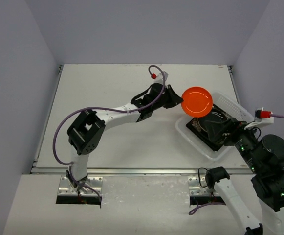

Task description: Place the plates into the plastic bin on the countertop

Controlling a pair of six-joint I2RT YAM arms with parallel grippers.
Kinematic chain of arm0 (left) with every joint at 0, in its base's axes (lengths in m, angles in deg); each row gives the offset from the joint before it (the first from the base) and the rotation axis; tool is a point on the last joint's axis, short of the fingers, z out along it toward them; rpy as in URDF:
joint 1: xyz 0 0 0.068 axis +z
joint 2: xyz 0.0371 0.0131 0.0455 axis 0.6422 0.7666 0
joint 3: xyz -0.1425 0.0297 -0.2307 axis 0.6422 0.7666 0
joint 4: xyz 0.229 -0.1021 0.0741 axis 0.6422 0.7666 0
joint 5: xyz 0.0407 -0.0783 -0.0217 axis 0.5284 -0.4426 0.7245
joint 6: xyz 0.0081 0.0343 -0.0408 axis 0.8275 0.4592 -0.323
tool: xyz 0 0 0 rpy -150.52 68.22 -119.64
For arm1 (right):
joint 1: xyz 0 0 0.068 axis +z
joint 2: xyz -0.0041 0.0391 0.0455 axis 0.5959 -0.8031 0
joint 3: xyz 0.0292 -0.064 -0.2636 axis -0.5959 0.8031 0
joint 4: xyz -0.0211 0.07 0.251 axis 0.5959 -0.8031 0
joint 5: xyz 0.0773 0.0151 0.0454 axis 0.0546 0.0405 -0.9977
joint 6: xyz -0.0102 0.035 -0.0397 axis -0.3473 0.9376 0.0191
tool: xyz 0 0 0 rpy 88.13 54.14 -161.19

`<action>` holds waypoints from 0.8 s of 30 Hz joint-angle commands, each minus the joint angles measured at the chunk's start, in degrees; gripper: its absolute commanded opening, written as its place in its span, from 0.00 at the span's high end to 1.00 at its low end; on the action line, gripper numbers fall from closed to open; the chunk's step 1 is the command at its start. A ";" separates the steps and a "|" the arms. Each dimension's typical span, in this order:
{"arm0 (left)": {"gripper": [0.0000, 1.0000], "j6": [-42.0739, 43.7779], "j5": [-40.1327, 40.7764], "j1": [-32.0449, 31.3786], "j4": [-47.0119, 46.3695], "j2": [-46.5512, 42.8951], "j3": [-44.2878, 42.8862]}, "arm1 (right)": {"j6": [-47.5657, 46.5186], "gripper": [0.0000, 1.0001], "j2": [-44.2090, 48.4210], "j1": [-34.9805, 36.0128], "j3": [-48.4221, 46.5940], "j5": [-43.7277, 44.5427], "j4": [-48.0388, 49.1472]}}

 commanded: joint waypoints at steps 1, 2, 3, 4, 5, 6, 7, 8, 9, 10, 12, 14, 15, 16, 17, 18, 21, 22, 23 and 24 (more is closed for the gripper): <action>1.00 5.33 -0.38 -3.54 5.06 6.99 -11.27 | 0.69 0.01 0.83 0.28 -4.65 3.71 -4.68; 1.00 5.73 -0.33 -4.25 6.78 9.41 -14.35 | 0.56 0.01 0.82 0.28 -5.06 3.54 -5.30; 1.00 6.16 -0.21 -4.89 8.53 11.61 -17.26 | 0.44 0.01 0.86 0.28 -5.46 3.42 -5.97; 1.00 6.39 -0.16 -5.44 10.13 13.71 -19.94 | 0.28 0.01 0.94 0.28 -5.88 3.71 -6.72; 1.00 6.42 -0.07 -5.90 11.48 15.63 -22.32 | 0.10 0.01 1.09 0.28 -6.27 4.29 -7.47; 1.00 6.26 0.54 -6.17 12.04 16.87 -23.76 | -0.10 0.01 1.38 0.28 -6.43 4.72 -7.89; 1.00 6.10 1.16 -6.43 12.60 18.12 -25.20 | -0.30 0.01 1.67 0.28 -6.60 5.14 -8.32; 1.00 6.01 1.54 -6.57 13.07 19.20 -26.47 | -0.48 0.01 1.87 0.28 -6.69 5.46 -8.71; 0.95 5.89 1.82 -6.62 13.87 20.22 -27.80 | -0.68 0.01 1.93 0.28 -6.83 5.60 -9.11; 0.85 5.61 2.33 -6.71 15.26 21.43 -29.47 | -0.92 0.01 1.93 0.28 -7.16 5.69 -9.58; 0.68 5.52 2.28 -6.88 16.15 22.75 -31.67 | -1.34 0.01 2.02 0.28 -7.59 5.88 -10.07; 0.52 6.30 1.96 -7.21 16.42 23.28 -33.39 | -1.90 0.01 2.07 0.28 -7.93 6.73 -10.33; 0.46 6.82 2.39 -7.69 17.11 23.15 -34.47 | -2.29 0.01 1.94 0.28 -7.97 7.25 -10.37; 0.42 7.37 2.77 -8.15 17.75 22.91 -35.44 | -2.66 0.01 1.81 0.28 -7.98 7.78 -10.41; 0.40 8.04 2.93 -8.59 18.23 22.24 -36.00 | -2.93 0.01 1.65 0.28 -7.82 8.38 -10.45; 0.38 8.71 3.09 -9.03 18.71 21.57 -36.56 | -3.21 0.01 1.49 0.28 -7.66 8.97 -10.49; 0.33 10.30 4.42 -9.97 19.19 18.14 -34.78 | -3.42 0.01 -0.36 0.28 -6.50 11.64 -11.01; 0.30 10.70 5.43 -10.09 19.32 16.03 -33.74 | -3.70 0.01 -1.17 0.28 -6.24 12.88 -11.38; 0.28 11.09 7.97 -10.09 20.09 13.01 -31.50 | -4.16 0.01 -1.57 0.28 -6.09 13.36 -11.46; 0.23 12.16 9.98 -10.02 20.95 10.97 -30.11 | -5.24 0.01 -2.04 0.28 -5.93 13.91 -11.54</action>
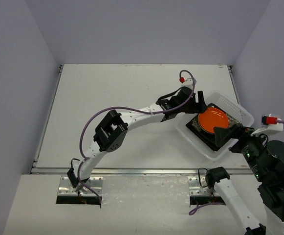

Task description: Place the plates into the plastic bin on the countertop

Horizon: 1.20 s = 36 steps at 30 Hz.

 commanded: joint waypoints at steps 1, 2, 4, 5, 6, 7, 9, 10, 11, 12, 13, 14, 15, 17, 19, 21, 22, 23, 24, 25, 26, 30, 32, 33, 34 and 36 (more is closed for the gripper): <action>0.10 4.74 9.54 -1.07 2.76 -13.87 5.50 | -3.50 0.01 -3.65 0.26 0.63 5.91 -0.38; 0.00 5.85 13.36 -1.06 3.70 -17.30 8.33 | -4.65 0.01 -4.35 0.26 0.62 6.46 -0.61; 0.00 9.09 22.85 -1.00 6.56 -25.16 14.65 | -7.62 0.01 -5.47 0.26 0.54 7.72 -0.85; 0.00 10.35 27.49 -1.06 7.99 -28.99 17.80 | -9.16 0.01 -5.76 0.26 0.54 8.46 -0.91; 0.00 11.24 31.96 -0.93 9.25 -33.42 21.77 | -11.09 0.01 -5.68 0.26 0.89 8.88 -0.58; 0.00 11.77 34.63 -0.68 10.32 -36.20 25.39 | -12.33 0.01 -5.57 0.26 1.35 9.08 -0.21; 0.00 11.27 40.45 0.24 13.65 -47.41 33.53 | -13.78 0.01 -5.13 0.26 2.12 11.24 0.72; 0.00 10.27 44.04 0.75 15.58 -51.22 36.29 | -14.40 0.01 -5.16 0.26 1.95 11.10 0.48; 0.00 8.35 45.50 1.71 18.59 -56.37 39.43 | -14.58 0.01 -5.29 0.26 1.25 10.75 -0.21; 0.00 6.69 47.19 2.58 21.31 -61.03 42.21 | -14.80 0.01 -5.45 0.26 0.57 10.20 -0.87; 0.00 5.80 49.36 3.27 23.40 -64.62 43.99 | -15.14 0.01 -5.64 0.26 -0.15 9.12 -1.47; 0.00 4.98 50.94 4.16 26.13 -69.33 45.97 | -15.41 0.01 -5.57 0.26 -1.17 8.16 -2.29; 0.00 4.37 51.01 4.53 28.16 -69.55 46.72 | -15.84 0.01 -5.40 0.26 -1.79 7.37 -2.82; 0.00 3.84 55.43 4.78 34.38 -77.72 46.73 | -17.15 0.01 -4.28 0.26 -3.46 6.11 -4.35; 0.00 4.34 57.49 4.73 39.76 -81.10 45.64 | -18.70 0.01 -2.66 0.26 -4.44 5.48 -5.94; 0.00 6.74 58.87 4.73 44.75 -84.51 44.49 | -19.62 0.01 -0.71 0.31 -5.69 5.64 -7.46; 0.00 7.86 59.35 4.73 46.24 -86.23 44.48 | -19.57 0.01 0.36 0.48 -5.99 5.94 -8.23; 0.00 8.52 60.01 4.73 47.18 -86.60 44.76 | -19.35 0.01 0.58 0.66 -6.05 5.86 -8.67; 0.00 9.70 60.18 4.73 47.44 -89.22 45.57 | -19.13 0.01 1.85 0.79 -5.89 5.60 -9.10; 0.00 11.04 60.23 4.73 47.57 -92.50 46.51 | -18.93 0.01 3.43 0.91 -5.69 5.32 -9.55; 0.00 12.26 60.33 4.73 47.29 -94.71 47.91 | -18.81 0.01 4.32 0.91 -5.38 5.35 -10.08; 0.00 14.19 60.29 4.73 46.08 -104.93 52.72 | -18.20 0.01 6.96 0.87 -5.26 8.36 -11.41; 0.00 13.65 59.84 4.73 47.11 -108.47 52.44 | -18.23 0.01 8.55 0.87 -5.02 8.17 -11.26; 0.00 14.29 59.46 4.73 47.18 -109.75 52.19 | -18.26 0.01 9.15 0.87 -4.91 8.19 -11.32; 0.00 14.79 59.46 4.73 47.27 -111.10 52.09 | -18.32 0.01 9.67 0.87 -4.92 8.40 -11.60; 0.00 14.95 59.84 4.73 49.01 -112.10 51.41 | -18.25 0.01 10.05 0.87 -5.07 8.55 -12.13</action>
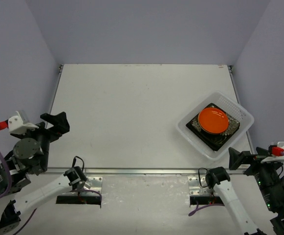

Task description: Place the plates into the plastic bin on the countertop

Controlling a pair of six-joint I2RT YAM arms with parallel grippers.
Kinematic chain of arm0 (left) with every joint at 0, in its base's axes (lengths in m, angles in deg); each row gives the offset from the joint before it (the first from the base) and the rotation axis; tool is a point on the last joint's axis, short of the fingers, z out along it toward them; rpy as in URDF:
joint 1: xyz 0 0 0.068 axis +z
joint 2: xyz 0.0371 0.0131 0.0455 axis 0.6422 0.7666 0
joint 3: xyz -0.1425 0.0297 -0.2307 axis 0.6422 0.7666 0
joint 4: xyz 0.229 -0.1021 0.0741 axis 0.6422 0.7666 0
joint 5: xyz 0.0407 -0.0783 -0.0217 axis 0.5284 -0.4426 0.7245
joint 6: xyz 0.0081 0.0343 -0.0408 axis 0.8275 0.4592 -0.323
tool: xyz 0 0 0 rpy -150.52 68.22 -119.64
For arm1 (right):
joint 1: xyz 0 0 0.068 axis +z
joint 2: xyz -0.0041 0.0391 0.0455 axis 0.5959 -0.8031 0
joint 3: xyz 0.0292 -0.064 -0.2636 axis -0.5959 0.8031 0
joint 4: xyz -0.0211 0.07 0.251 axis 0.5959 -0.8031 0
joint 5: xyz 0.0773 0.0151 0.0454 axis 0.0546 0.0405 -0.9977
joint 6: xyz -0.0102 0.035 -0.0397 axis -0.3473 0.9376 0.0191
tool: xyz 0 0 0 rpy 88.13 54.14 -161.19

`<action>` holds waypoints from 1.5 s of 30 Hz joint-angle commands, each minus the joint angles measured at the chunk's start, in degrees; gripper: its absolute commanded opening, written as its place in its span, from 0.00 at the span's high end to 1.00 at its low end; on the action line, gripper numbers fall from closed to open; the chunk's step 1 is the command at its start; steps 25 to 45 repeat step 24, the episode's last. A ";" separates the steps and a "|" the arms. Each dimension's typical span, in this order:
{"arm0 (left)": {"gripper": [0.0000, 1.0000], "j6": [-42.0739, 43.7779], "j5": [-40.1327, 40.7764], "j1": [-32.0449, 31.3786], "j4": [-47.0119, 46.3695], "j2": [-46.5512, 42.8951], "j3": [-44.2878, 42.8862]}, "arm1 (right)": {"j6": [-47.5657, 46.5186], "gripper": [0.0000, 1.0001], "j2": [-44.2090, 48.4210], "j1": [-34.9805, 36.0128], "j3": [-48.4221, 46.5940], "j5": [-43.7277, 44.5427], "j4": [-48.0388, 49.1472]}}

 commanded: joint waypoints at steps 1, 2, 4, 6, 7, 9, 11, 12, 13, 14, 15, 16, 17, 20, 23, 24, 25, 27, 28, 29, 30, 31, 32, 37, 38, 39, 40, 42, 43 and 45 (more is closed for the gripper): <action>0.00 2.38 0.91 -0.18 2.32 -1.31 -1.74 | -0.23 0.01 0.89 0.24 -0.17 1.84 -0.34; 0.00 1.99 1.01 -0.18 3.60 -1.28 -2.26 | -0.17 0.01 1.02 0.24 -0.04 1.77 -0.34; 0.00 1.35 1.17 -0.18 5.69 -1.26 -3.11 | -0.06 0.01 1.31 0.24 0.25 1.69 -0.31; 0.00 1.29 1.25 -0.18 6.30 -1.39 -3.41 | -0.06 0.01 1.42 0.24 0.44 2.06 -0.18; 0.00 1.32 1.23 -0.18 6.49 -1.50 -3.53 | -0.06 0.01 1.39 0.24 0.45 2.17 -0.07; 0.00 1.40 1.12 -0.18 6.81 -1.69 -3.69 | -0.03 0.01 1.31 0.24 0.48 2.22 0.09; 0.00 1.46 0.90 -0.18 6.93 -1.80 -3.64 | -0.02 0.01 1.25 0.24 0.83 2.00 0.29; 0.00 1.49 0.78 -0.20 6.91 -1.82 -3.61 | -0.06 0.01 1.23 0.24 1.20 1.94 0.47; 0.00 1.55 0.69 -0.23 6.84 -1.79 -3.65 | -0.06 0.01 1.20 0.24 1.52 1.97 0.54; 0.00 1.62 0.59 -0.26 6.78 -1.76 -3.68 | -0.06 0.01 1.17 0.24 1.84 2.00 0.60; 0.00 1.64 0.51 -0.24 6.76 -1.67 -3.71 | -0.06 0.01 1.16 0.24 2.10 1.98 0.65; 0.00 1.64 0.43 -0.21 6.76 -1.55 -3.75 | -0.06 0.01 1.16 0.24 2.34 1.94 0.69; 0.00 1.64 0.33 -0.18 6.74 -1.42 -3.76 | -0.06 0.01 1.16 0.24 2.52 1.92 0.78; 0.00 1.38 -0.24 -0.18 6.62 -1.14 -3.74 | -0.01 0.01 1.26 0.24 3.04 1.77 1.37; 0.00 1.86 -1.06 -0.18 5.34 -1.38 -3.86 | 0.27 0.01 1.66 0.32 4.09 1.56 2.17; 0.00 2.37 -1.20 -0.18 4.80 -1.44 -3.86 | 0.48 0.01 1.73 0.28 4.47 1.57 2.39; 0.00 2.37 -1.20 -0.18 4.80 -1.44 -3.86 | 0.48 0.01 1.73 0.28 4.47 1.57 2.39; 0.00 2.37 -1.20 -0.18 4.80 -1.44 -3.86 | 0.48 0.01 1.73 0.28 4.47 1.57 2.39; 0.00 2.37 -1.20 -0.18 4.80 -1.44 -3.86 | 0.48 0.01 1.73 0.28 4.47 1.57 2.39; 0.00 2.37 -1.20 -0.18 4.80 -1.44 -3.86 | 0.48 0.01 1.73 0.28 4.47 1.57 2.39; 0.00 2.37 -1.20 -0.18 4.80 -1.44 -3.86 | 0.48 0.01 1.73 0.28 4.47 1.57 2.39; 0.00 2.37 -1.20 -0.18 4.80 -1.44 -3.86 | 0.48 0.01 1.73 0.28 4.47 1.57 2.39; 0.00 2.37 -1.20 -0.18 4.80 -1.44 -3.86 | 0.48 0.01 1.73 0.28 4.47 1.57 2.39; 0.00 2.37 -1.20 -0.18 4.80 -1.44 -3.86 | 0.48 0.01 1.73 0.28 4.47 1.57 2.39; 0.00 2.37 -1.20 -0.18 4.80 -1.44 -3.86 | 0.48 0.01 1.73 0.28 4.47 1.57 2.39; 0.00 2.37 -1.20 -0.18 4.80 -1.44 -3.86 | 0.48 0.01 1.73 0.28 4.47 1.57 2.39; 0.00 2.37 -1.20 -0.18 4.80 -1.44 -3.86 | 0.48 0.01 1.73 0.28 4.47 1.57 2.39; 0.00 2.37 -1.20 -0.18 4.80 -1.44 -3.86 | 0.48 0.01 1.73 0.28 4.47 1.57 2.39; 0.00 2.37 -1.20 -0.18 4.80 -1.44 -3.86 | 0.48 0.01 1.73 0.28 4.47 1.57 2.39; 0.00 2.37 -1.20 -0.18 4.80 -1.44 -3.86 | 0.48 0.01 1.73 0.28 4.47 1.57 2.39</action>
